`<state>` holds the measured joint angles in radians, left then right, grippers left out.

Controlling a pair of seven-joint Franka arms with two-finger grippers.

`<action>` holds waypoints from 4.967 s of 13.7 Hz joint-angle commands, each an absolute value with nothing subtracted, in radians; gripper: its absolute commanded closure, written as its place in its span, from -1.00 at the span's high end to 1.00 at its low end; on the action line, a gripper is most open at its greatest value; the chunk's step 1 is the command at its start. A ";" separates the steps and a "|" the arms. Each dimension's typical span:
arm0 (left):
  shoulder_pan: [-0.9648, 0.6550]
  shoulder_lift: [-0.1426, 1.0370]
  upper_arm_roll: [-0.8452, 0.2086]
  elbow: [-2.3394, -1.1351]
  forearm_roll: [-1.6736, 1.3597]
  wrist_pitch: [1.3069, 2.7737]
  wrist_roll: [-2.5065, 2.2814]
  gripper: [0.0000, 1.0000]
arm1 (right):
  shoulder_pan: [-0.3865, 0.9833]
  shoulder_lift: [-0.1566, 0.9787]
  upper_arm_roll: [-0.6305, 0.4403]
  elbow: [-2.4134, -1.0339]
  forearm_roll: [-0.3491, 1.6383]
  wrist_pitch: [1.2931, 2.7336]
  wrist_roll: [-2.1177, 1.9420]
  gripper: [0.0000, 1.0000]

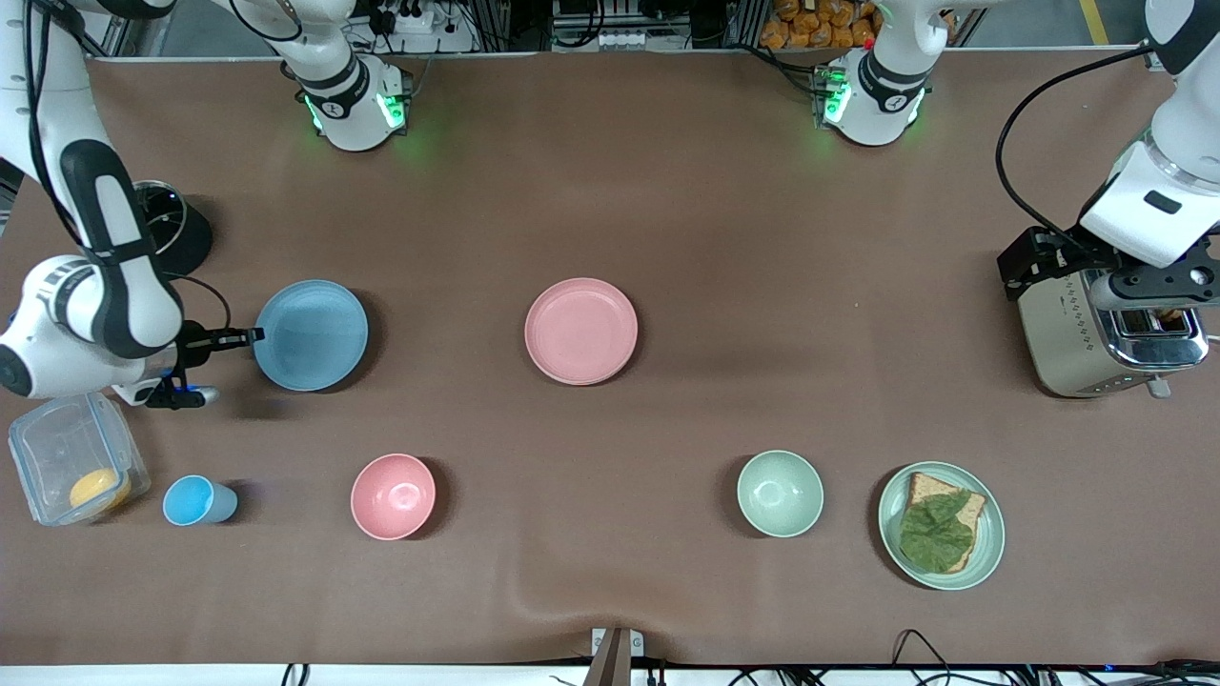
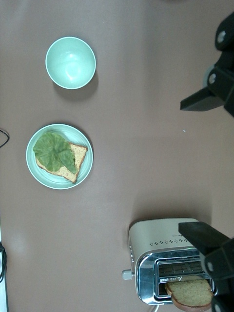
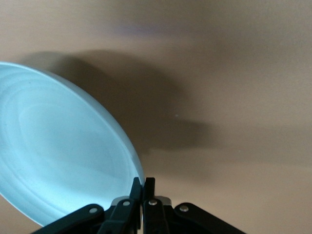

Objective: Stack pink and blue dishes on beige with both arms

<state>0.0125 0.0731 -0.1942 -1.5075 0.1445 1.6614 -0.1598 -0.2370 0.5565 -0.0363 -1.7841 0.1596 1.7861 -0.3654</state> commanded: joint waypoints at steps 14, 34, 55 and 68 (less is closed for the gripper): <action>0.014 0.051 -0.187 -1.520 0.133 1.646 -0.150 1.00 | 0.050 0.522 0.156 -1.588 0.362 1.598 -0.433 -1.00; 0.014 0.048 -0.187 -1.522 0.129 1.623 -0.149 1.00 | 0.407 0.578 0.138 -1.710 0.272 2.057 0.005 -1.00; 0.012 0.049 -0.195 -1.520 0.127 1.585 -0.150 1.00 | 0.367 0.522 0.129 -1.646 0.259 2.049 0.075 1.00; 0.014 0.044 -0.199 -1.519 0.126 1.585 -0.149 1.00 | 0.358 0.188 -0.161 -1.505 0.100 1.502 0.077 1.00</action>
